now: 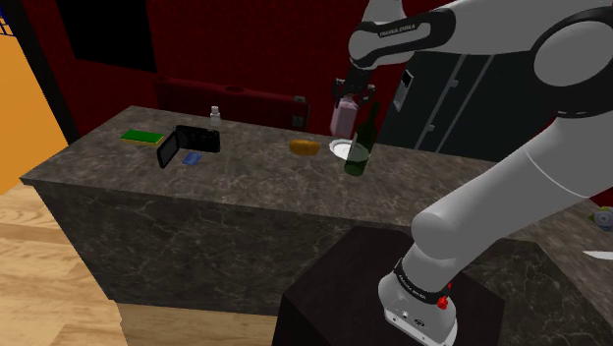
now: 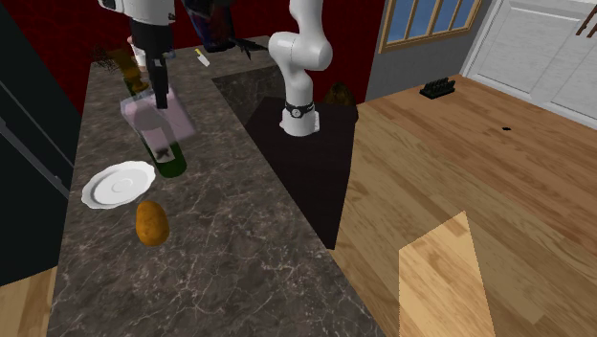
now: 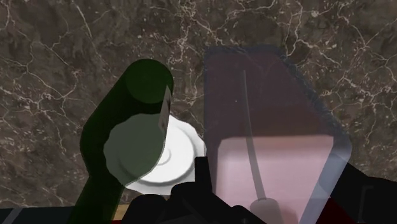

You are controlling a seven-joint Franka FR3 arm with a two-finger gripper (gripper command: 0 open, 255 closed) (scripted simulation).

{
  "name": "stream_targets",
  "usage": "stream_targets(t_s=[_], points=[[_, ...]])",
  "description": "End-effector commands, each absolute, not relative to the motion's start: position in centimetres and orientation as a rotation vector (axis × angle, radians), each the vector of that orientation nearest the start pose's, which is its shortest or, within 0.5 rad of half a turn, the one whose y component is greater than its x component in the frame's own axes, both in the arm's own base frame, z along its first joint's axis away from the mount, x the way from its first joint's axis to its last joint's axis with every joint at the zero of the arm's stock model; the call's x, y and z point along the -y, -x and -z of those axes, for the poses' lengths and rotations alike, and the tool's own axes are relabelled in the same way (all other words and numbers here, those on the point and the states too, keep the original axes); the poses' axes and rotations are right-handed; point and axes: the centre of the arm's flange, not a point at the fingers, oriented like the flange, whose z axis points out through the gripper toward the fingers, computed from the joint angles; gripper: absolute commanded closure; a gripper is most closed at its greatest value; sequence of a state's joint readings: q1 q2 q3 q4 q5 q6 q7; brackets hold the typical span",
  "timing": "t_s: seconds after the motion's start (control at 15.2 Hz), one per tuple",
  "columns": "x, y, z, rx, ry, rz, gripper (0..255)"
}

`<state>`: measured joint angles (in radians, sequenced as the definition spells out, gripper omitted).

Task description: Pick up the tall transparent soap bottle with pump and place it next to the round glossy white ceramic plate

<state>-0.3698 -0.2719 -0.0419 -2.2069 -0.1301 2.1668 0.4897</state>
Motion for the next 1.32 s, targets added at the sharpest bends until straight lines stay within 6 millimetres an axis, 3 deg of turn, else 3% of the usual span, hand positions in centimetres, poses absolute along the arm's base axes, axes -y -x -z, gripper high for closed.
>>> stream_targets(t_s=[0.0, 1.25], points=[[20.3, -44.9, -50.5, -1.311, 2.934, 0.382, 255], [20.3, -44.9, -40.5, -1.311, 2.934, 0.382, 255]])
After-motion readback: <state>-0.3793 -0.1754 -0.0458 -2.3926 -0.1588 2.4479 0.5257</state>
